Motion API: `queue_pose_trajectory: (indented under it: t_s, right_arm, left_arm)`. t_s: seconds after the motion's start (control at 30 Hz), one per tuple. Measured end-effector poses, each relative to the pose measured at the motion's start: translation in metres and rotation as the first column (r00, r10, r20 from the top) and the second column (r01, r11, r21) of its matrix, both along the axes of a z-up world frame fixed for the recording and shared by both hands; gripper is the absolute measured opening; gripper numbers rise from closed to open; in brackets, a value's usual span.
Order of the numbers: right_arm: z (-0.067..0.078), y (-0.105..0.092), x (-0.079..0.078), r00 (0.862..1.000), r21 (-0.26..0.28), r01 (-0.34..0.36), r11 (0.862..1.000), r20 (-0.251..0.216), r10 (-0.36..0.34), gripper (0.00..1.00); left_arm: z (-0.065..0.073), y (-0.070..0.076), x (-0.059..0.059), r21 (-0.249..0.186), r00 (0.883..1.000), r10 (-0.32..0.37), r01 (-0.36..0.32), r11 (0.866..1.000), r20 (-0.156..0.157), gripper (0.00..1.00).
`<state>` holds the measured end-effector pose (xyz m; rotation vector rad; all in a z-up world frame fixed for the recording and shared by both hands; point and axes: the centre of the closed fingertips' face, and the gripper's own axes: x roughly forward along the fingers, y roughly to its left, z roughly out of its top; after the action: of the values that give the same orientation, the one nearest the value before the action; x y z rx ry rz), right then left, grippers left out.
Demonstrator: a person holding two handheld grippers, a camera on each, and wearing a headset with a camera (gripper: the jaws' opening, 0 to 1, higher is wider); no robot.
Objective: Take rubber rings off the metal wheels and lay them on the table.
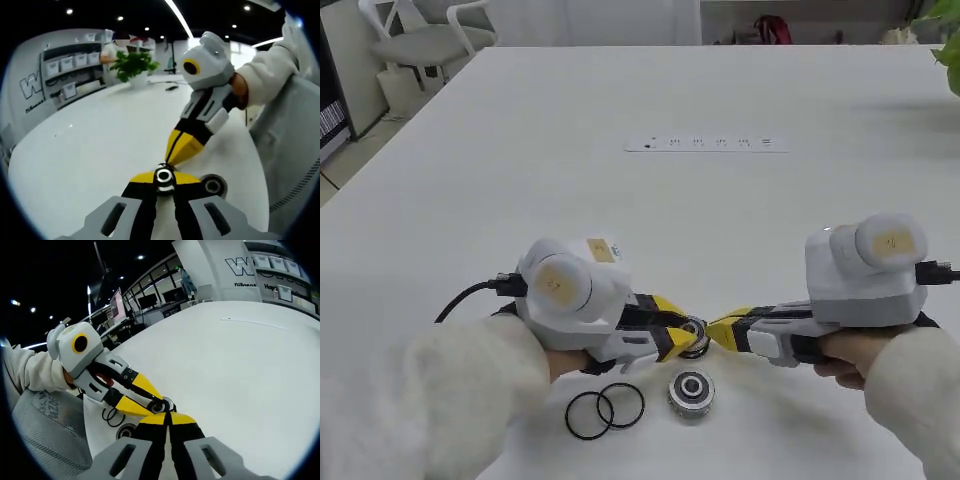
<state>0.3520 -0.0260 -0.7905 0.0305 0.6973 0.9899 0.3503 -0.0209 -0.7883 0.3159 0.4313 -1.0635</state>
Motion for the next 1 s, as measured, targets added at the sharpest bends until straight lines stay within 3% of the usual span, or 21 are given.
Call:
queue_pose_trajectory:
  t_s: [1.0]
  right_arm:
    - [0.0039, 0.0048, -0.0013, 1.000, 0.018, -0.008, 1.000, -0.007, 0.008, 0.00]
  left_arm:
    - [0.0000, 0.0000, -0.0002, -0.007, 1.000, 0.003, -0.003, 1.000, 0.004, 0.13]
